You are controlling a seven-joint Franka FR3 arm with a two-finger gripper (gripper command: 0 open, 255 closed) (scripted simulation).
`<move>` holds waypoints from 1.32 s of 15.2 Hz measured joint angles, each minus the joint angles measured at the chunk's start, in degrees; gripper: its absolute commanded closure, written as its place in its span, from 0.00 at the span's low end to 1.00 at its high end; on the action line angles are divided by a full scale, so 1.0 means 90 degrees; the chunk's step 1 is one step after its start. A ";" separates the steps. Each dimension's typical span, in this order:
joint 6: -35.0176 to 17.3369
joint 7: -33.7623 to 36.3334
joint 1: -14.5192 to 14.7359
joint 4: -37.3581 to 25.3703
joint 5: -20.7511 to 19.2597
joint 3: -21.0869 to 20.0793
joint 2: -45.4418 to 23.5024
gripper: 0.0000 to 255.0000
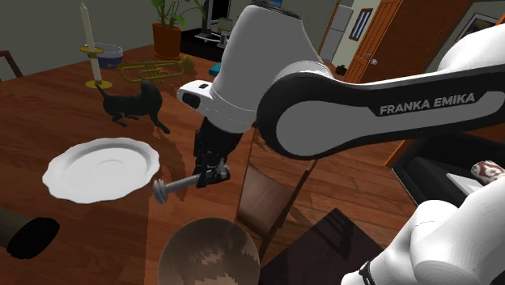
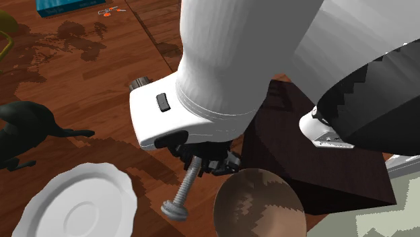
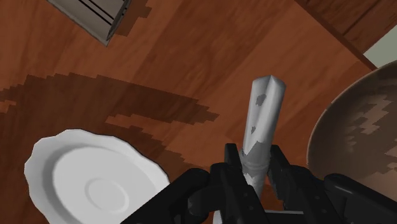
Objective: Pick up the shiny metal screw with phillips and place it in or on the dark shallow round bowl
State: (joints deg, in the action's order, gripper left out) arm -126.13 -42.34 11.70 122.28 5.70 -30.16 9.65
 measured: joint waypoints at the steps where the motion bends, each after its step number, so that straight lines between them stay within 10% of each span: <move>1: 0.0083 -0.0018 -0.0004 -0.0059 0.0012 0.0015 0.0026 1.00; 20: 0.0195 0.1017 0.0784 0.1002 0.0758 -0.0690 0.1431 1.00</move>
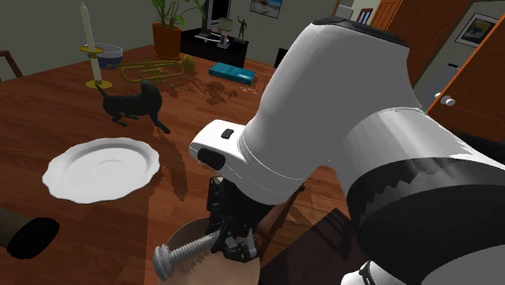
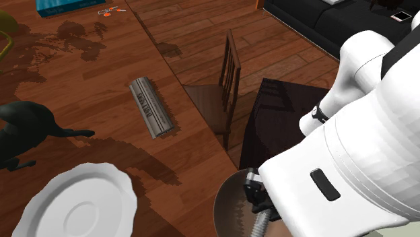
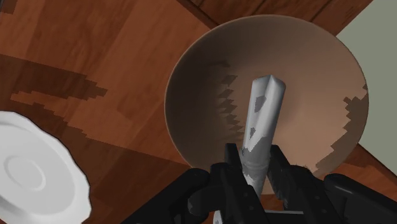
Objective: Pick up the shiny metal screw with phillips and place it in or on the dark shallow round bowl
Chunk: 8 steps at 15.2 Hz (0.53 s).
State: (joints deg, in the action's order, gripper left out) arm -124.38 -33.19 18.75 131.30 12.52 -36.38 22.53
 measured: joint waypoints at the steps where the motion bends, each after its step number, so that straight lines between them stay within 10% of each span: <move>1: -0.0071 0.0002 -0.0006 0.0046 -0.0005 -0.0016 -0.0027 1.00; 8: -0.0708 0.0051 -0.0031 0.0492 -0.0031 -0.0165 -0.0232 1.00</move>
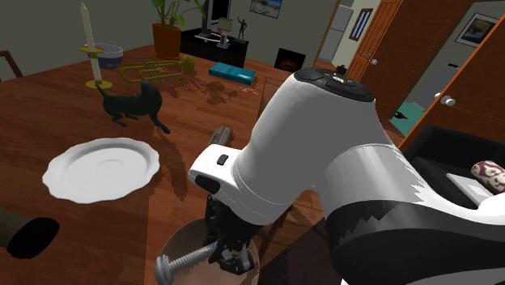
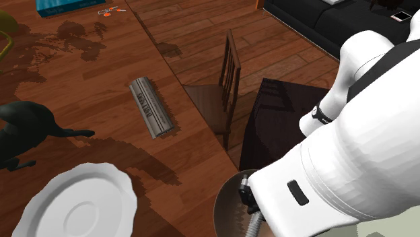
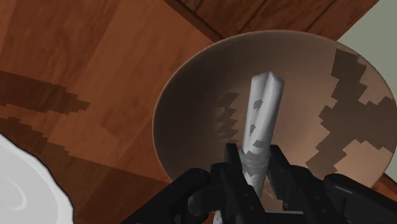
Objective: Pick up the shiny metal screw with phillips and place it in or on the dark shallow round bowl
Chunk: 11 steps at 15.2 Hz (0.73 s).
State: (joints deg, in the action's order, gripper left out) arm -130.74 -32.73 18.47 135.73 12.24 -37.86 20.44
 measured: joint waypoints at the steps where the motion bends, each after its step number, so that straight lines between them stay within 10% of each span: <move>1: -0.0109 0.0012 -0.0012 0.0062 -0.0015 -0.0028 -0.0050 1.00; 8: -0.0204 0.0043 -0.0017 0.0111 -0.0029 -0.0067 -0.0094 1.00; 9: -0.0204 0.0043 -0.0017 0.0111 -0.0029 -0.0067 -0.0095 0.00; 11: -0.0205 0.0044 -0.0017 0.0111 -0.0029 -0.0068 -0.0095 0.00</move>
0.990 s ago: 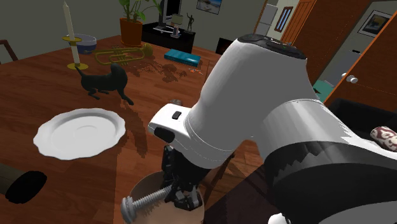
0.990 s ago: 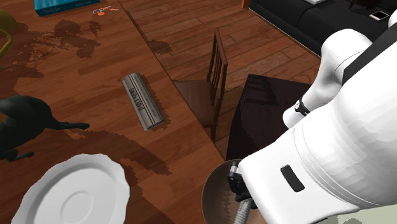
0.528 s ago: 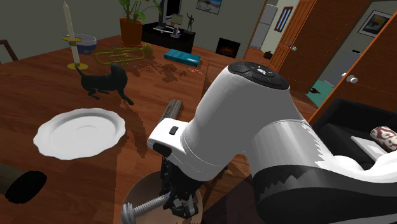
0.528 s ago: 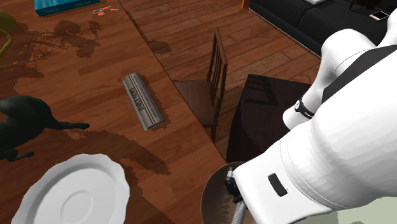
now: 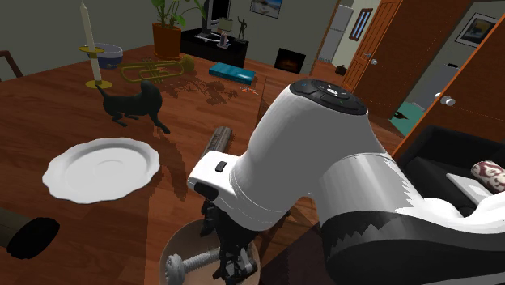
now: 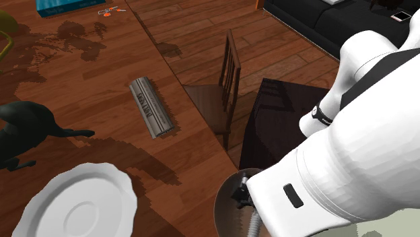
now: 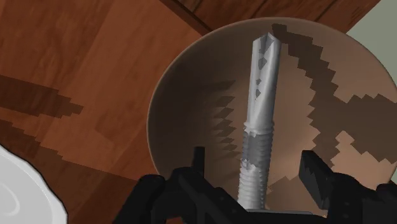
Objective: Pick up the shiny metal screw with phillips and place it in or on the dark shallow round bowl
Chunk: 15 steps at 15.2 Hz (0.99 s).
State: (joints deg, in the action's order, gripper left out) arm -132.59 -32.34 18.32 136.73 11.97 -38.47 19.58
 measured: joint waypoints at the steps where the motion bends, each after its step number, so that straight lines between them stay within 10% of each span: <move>1: 0.0000 0.0000 0.0000 0.0000 0.0000 0.0000 0.0000 0.00; 15: 0.0886 -0.0162 0.0142 -0.0377 0.0180 0.0301 0.0536 0.00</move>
